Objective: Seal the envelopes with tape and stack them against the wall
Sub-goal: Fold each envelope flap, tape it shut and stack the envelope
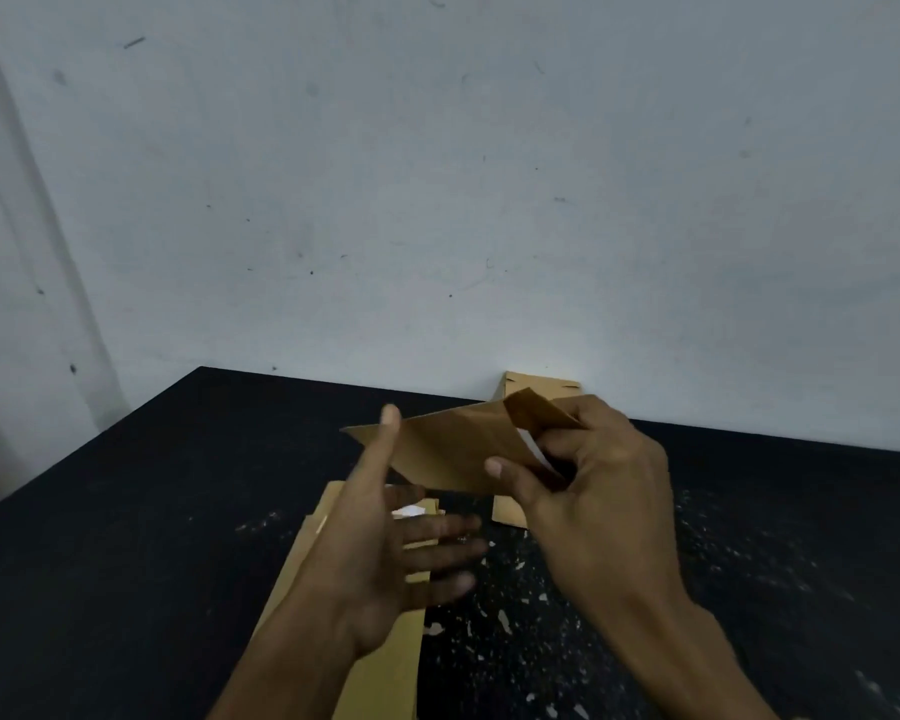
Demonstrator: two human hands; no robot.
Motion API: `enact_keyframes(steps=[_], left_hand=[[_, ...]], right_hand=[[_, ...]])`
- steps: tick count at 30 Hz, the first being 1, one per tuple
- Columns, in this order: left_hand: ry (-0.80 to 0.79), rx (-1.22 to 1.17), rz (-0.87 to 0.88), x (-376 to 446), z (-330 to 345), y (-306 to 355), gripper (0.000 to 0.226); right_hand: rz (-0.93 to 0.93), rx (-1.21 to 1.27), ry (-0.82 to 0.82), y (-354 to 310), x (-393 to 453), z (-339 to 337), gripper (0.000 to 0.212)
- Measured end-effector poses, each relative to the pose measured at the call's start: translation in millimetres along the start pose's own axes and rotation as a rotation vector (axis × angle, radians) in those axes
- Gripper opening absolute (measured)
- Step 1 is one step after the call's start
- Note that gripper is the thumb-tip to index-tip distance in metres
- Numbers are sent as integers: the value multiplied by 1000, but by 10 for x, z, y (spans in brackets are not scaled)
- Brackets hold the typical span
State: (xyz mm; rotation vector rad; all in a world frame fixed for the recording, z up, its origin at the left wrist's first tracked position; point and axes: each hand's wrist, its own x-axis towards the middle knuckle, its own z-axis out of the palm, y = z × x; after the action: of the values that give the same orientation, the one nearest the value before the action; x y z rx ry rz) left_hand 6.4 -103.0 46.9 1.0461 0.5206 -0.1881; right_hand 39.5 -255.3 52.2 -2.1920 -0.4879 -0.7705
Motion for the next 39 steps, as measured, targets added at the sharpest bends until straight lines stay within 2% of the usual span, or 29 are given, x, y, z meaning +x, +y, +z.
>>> enact_keyframes(steps=[2,3,6,11,15,19,23,26,28,30,31,33,34,35,36,37,39], left_hand=[[-239,-391,-82,72,28,33,99],[-287,-515,-70,83,49,59,100],[-202,-620,-11,143,161,150,95],[-134,-631,-47,218,209,166,84],[-124,-619,-86,190,195,121,66],[-85,-617,-122,156,177,131,84],[-113,-588,-117,119,203,150,84],[-105,-569,-114,103,218,178,78],[-114,-560,-113,118,194,189,84],[-34,-416,-50,141,196,191,96],[98,-285,35,154,205,184,104],[392,-30,297,117,218,194,116],[462,89,488,78,200,203,115],[449,225,703,12,173,226,110],[341,400,881,-37,128,254,103],[159,611,971,-86,92,288,97],[-159,1023,981,-143,47,380,78]], right_hand=[[-78,-43,12,-30,-58,-6,20],[-125,-76,18,-41,-94,-3,20],[-243,-179,35,-72,-177,13,20],[-311,-316,-10,-35,-214,81,8],[-269,-299,-55,-48,-224,78,13],[-160,-112,-19,-25,-220,76,30],[-172,-60,-35,3,-174,74,36],[-196,-79,-48,13,-146,52,29],[-204,-102,-34,21,-132,34,24],[-195,-121,-8,34,-114,8,20],[-180,-122,-1,48,-102,-9,19],[-146,-119,-8,90,-67,-58,17],[-126,-116,-27,106,-45,-93,16],[-103,-106,-57,113,-17,-134,15],[-81,-91,-94,118,15,-179,14],[-65,-73,-134,121,47,-225,13],[-34,-31,-226,90,112,-313,13]])
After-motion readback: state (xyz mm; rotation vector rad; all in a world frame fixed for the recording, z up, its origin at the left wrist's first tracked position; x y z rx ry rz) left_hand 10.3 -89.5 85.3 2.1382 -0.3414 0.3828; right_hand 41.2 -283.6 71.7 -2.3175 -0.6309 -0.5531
